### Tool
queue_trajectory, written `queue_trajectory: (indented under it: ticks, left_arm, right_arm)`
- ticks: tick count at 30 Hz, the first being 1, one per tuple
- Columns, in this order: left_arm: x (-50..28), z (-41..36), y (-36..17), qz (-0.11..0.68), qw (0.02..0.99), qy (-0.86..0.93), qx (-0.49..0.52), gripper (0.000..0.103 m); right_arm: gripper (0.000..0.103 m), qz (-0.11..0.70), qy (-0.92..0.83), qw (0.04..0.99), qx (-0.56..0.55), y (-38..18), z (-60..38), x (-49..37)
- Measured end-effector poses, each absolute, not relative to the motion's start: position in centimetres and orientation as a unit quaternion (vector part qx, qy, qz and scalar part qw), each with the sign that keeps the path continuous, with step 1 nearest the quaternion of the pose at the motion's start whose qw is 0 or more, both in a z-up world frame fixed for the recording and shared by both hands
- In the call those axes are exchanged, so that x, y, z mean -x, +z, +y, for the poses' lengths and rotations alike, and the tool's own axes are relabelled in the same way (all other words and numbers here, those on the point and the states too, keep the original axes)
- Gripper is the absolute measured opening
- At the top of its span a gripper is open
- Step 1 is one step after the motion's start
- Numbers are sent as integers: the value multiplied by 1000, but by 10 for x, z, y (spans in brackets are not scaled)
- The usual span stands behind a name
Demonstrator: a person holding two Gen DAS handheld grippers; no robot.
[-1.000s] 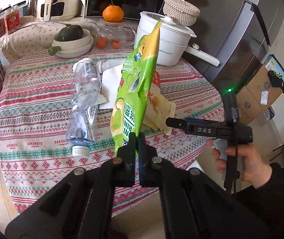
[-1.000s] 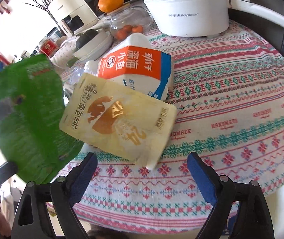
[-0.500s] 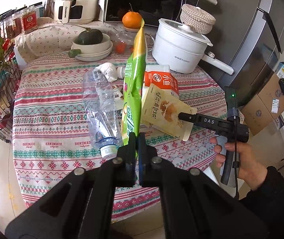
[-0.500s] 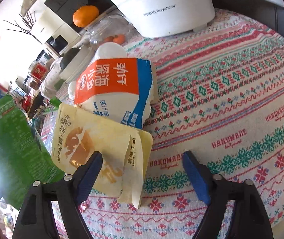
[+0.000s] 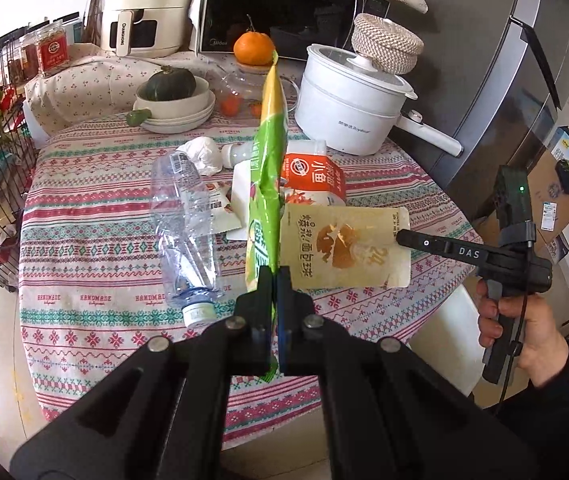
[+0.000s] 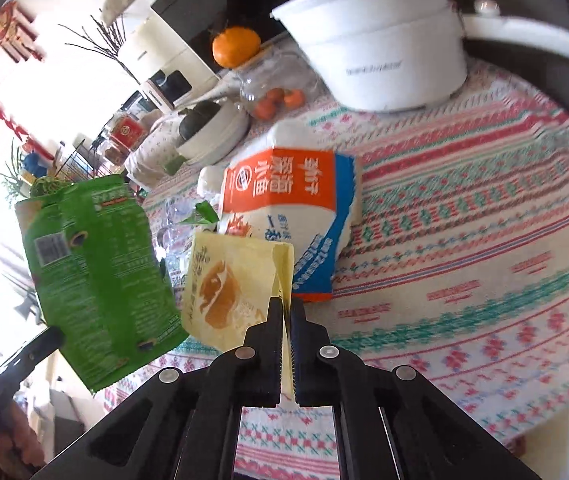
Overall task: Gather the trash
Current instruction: 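Lift the green bag with the left tool while the right tool lifts the yellow pouch, then carry both items over the white bin and open both tools to drop them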
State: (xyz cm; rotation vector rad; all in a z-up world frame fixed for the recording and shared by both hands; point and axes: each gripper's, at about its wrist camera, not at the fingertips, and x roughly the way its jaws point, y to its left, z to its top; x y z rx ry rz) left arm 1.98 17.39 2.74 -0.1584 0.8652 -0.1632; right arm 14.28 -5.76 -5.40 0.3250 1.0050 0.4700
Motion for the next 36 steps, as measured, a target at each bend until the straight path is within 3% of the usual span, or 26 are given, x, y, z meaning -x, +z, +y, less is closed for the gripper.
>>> queue_trajectory:
  ticks: [16,36]
  left_arm:
    - [-18,106,29,426,889,-160,50,2]
    - [13,-37,9,467,820,-331,-21,2]
  right_arm:
    - [3,423,178,883,-102,28,-156,-62]
    - [3,419,80,899,-102,50,-283,26]
